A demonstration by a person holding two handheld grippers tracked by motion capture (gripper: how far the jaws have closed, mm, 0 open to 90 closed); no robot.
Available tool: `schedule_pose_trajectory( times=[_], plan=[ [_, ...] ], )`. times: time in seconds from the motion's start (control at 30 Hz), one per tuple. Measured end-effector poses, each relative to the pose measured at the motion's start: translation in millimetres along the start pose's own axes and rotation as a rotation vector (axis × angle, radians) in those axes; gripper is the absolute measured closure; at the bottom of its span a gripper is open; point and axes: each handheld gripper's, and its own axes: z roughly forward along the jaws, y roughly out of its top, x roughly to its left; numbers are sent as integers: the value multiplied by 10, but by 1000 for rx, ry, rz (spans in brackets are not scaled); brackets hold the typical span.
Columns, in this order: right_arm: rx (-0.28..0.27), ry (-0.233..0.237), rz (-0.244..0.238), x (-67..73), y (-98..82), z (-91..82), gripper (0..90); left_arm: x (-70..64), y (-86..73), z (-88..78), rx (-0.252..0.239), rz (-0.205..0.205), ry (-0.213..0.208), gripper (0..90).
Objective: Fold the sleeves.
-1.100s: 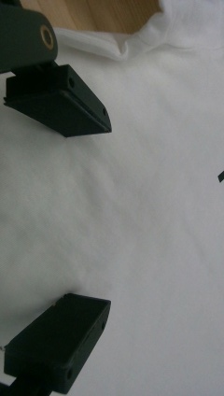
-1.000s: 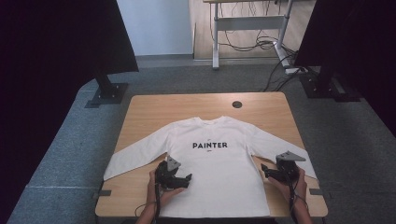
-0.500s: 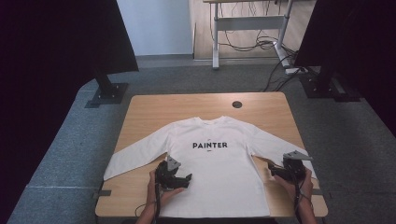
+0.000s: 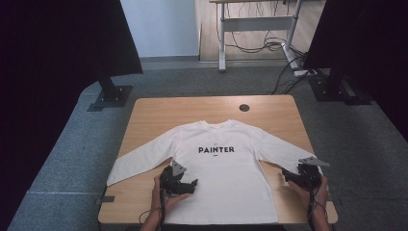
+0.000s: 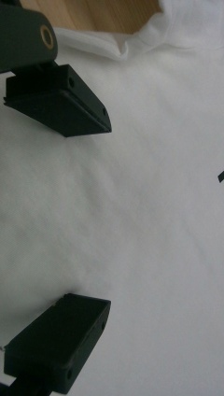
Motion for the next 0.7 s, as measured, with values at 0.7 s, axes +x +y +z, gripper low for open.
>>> schedule_pose_trajectory(
  times=[0.7],
  plan=[
    [27, 5, 0, 14, -10, 39, 265, 0, 0, 0, 0, 0, 0, 126]
  ],
)
